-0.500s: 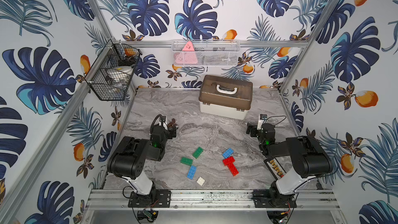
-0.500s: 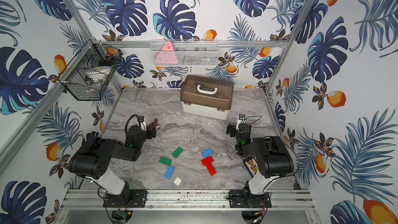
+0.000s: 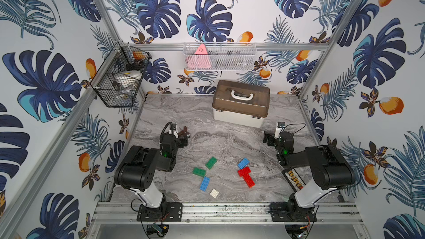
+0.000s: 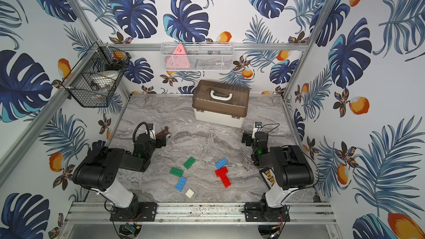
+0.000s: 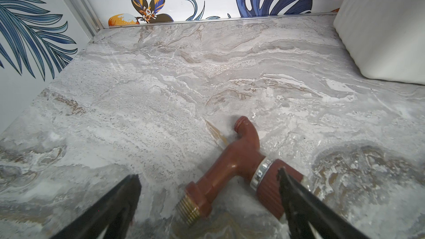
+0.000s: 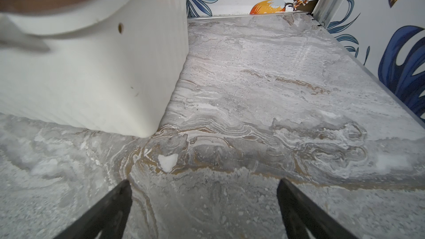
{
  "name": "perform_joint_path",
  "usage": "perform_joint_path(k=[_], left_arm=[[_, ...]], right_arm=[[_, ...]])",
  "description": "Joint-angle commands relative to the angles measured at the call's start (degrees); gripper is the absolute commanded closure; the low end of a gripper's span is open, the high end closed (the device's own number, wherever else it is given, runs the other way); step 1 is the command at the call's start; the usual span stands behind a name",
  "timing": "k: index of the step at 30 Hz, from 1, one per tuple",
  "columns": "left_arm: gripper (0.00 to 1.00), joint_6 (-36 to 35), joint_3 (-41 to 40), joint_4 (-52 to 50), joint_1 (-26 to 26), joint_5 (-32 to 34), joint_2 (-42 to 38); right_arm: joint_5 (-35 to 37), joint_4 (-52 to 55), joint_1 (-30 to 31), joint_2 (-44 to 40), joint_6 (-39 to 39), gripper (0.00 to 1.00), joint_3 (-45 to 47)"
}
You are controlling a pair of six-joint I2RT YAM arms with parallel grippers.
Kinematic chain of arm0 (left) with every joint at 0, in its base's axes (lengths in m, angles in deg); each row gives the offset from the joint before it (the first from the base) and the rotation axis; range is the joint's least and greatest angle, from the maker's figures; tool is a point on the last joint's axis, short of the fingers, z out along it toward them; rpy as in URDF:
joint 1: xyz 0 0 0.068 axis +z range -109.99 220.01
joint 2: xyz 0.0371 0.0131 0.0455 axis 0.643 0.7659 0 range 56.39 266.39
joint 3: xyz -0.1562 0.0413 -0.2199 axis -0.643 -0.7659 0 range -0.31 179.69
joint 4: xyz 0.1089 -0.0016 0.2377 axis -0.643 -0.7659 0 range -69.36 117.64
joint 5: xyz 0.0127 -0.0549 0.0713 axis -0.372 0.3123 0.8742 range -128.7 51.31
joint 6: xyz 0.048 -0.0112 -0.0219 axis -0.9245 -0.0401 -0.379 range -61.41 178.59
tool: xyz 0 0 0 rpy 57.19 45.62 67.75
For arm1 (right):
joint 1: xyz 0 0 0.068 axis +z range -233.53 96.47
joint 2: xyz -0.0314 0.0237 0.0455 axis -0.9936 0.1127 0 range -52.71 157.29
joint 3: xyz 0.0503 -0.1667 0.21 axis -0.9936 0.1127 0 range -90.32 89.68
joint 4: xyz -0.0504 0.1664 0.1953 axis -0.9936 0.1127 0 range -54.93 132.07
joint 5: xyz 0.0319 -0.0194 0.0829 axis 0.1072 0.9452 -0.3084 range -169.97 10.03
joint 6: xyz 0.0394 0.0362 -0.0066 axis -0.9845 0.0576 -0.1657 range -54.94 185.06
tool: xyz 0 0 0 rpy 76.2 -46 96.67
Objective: Assemble a small pinwheel with lego
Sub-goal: Move the lego brick at the center of the board.
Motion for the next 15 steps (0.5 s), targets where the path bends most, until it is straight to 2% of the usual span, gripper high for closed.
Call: perform_joint_path(k=[1,10,11,12,13,15], left_arm=[[0.01,-0.3,0.2,1.6,0.0,0.1,0.0],[0.01,-0.2,0.1,1.5,0.0,0.1,-0.1],[0.01,-0.2,0.0,1.9,0.0,0.6,-0.1],[0.01,0.6,0.1,1.2,-0.2,4.5,-1.1],[0.01,1.2,0.7,-1.6,-0.4,6.5,-3.3],[0.01,0.6,3.5,-12.2,-0.7,5.8,-9.9]], right_arm=[[-0.2,-0.9,0.0,0.0,0.3,0.00,-0.3],[-0.3,-0.9,0.0,-0.1,0.3,0.00,-0.3],[-0.4,-1.6,0.0,-0.2,0.5,0.00,0.1],[-2.0,-2.1,0.0,-0.9,1.2,0.00,0.4],[-3.3,-0.4,0.2,-2.6,2.0,0.00,0.2],[-1.9,11.8,1.7,-8.4,2.5,0.00,-3.4]])
